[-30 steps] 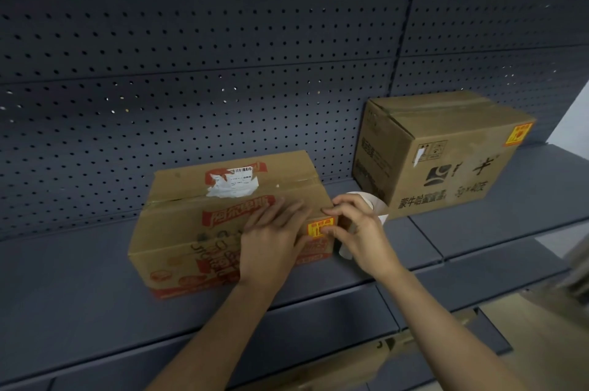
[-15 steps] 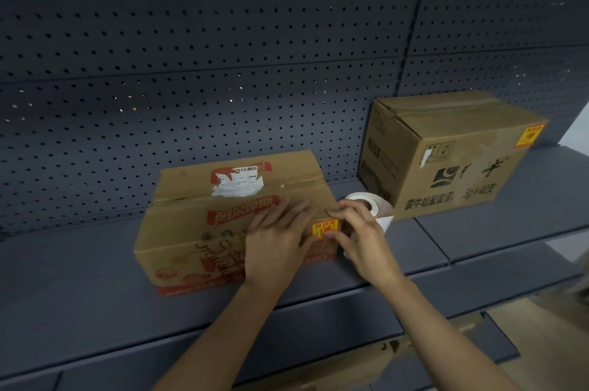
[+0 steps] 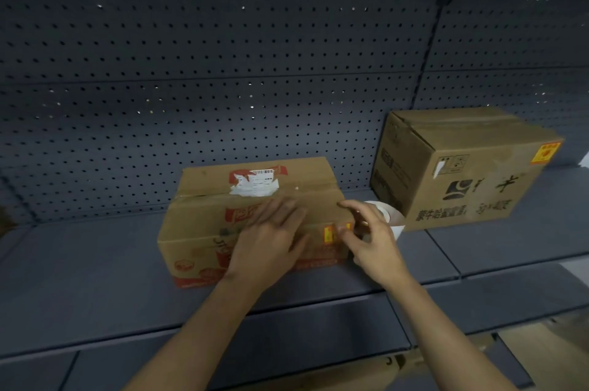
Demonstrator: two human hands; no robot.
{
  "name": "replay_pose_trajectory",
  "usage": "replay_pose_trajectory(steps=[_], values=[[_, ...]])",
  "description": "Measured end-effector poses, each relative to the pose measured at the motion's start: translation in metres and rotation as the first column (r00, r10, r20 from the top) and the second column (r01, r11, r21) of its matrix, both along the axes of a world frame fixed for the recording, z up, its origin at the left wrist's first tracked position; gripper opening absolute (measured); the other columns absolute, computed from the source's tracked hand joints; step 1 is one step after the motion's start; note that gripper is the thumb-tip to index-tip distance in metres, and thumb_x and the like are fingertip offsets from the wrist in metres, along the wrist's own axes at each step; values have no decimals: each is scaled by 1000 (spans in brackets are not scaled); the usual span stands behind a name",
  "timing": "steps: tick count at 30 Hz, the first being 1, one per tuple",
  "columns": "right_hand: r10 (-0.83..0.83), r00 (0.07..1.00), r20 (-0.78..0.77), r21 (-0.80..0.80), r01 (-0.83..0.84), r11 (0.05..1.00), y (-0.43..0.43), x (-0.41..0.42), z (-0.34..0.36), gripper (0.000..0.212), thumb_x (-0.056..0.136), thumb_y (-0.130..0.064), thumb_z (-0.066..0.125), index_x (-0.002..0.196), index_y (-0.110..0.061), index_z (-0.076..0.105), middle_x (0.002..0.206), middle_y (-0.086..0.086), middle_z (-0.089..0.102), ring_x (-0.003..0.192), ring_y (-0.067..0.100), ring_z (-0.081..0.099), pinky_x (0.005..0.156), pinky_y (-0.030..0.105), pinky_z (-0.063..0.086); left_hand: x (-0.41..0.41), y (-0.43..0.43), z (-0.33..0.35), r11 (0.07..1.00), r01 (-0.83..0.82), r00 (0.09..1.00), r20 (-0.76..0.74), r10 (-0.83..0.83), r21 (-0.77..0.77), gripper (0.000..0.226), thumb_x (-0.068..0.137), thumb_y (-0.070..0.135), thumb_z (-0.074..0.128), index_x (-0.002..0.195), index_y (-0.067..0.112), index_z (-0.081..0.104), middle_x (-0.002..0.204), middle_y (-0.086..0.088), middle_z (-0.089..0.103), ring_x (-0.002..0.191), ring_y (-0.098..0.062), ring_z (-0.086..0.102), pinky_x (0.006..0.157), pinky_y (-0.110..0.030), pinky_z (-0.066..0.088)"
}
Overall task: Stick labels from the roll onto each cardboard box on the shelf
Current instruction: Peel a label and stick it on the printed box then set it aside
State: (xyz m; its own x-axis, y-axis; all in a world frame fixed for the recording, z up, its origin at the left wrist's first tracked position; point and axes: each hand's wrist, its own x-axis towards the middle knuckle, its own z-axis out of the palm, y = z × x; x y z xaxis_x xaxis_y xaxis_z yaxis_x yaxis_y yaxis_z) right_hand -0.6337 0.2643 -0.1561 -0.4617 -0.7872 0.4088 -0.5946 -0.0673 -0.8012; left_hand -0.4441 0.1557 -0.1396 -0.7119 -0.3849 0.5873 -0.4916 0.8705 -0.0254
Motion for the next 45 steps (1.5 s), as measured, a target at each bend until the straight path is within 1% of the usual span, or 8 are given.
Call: replay_pose_trajectory(steps=[3,8,12,15,22,31,40,45], values=[[-66,992,111,4,66,998,-13,6,12,33,94,-33,63,127,-30,59,123,-9,61,118,7,55,97,28,47,33,-13,14,975,-133,986,-71,148,177,47,94,40,59,136,20,54,147,-2,51,142,-27,40,94,-44,52],[-71,933,353,121,29,992,-34,16,39,47,98,-19,60,143,-15,47,103,-26,55,82,-11,59,66,0,42,90,-31,18,853,-254,897,-220,384,457,49,92,33,63,137,18,51,148,-5,47,146,-30,28,105,-52,42],[-66,923,380,195,-10,981,-45,18,43,52,99,-20,58,147,-9,41,115,-7,58,84,1,53,64,6,42,117,-39,8,691,-204,827,-255,500,694,61,90,34,64,144,17,42,143,-5,46,134,-28,40,110,-46,38],[-89,923,374,193,16,981,-46,21,45,47,100,-18,56,145,-10,44,114,-5,57,88,6,53,66,12,41,124,-36,3,538,-25,759,-334,559,843,52,93,34,63,142,27,45,122,8,58,113,-18,56,93,-35,49],[-107,920,376,198,33,980,-40,42,40,42,98,-10,57,139,-17,51,112,-8,68,89,5,61,90,29,49,138,-44,-1,518,36,714,-385,585,855,45,93,24,64,137,28,52,101,25,59,105,-17,62,94,-44,53],[-78,931,358,167,18,986,-20,75,37,33,94,-9,62,117,-33,59,102,-18,70,91,-1,68,80,19,51,160,-78,13,473,57,727,-361,584,879,49,87,24,67,134,25,57,93,23,59,94,-15,61,87,-36,53],[-66,930,362,151,11,989,6,116,23,38,93,-18,67,128,-31,60,104,-18,74,97,2,70,86,31,56,171,-99,8,433,114,738,-368,566,894,63,72,43,58,133,28,55,118,1,63,110,-24,60,94,-49,53],[-61,942,329,173,4,985,16,128,29,39,92,-25,67,128,-37,58,106,-22,73,101,-3,67,85,24,56,175,-90,1,416,161,688,-405,603,895,76,84,40,61,151,25,29,141,-6,48,128,-26,49,106,-47,44]])
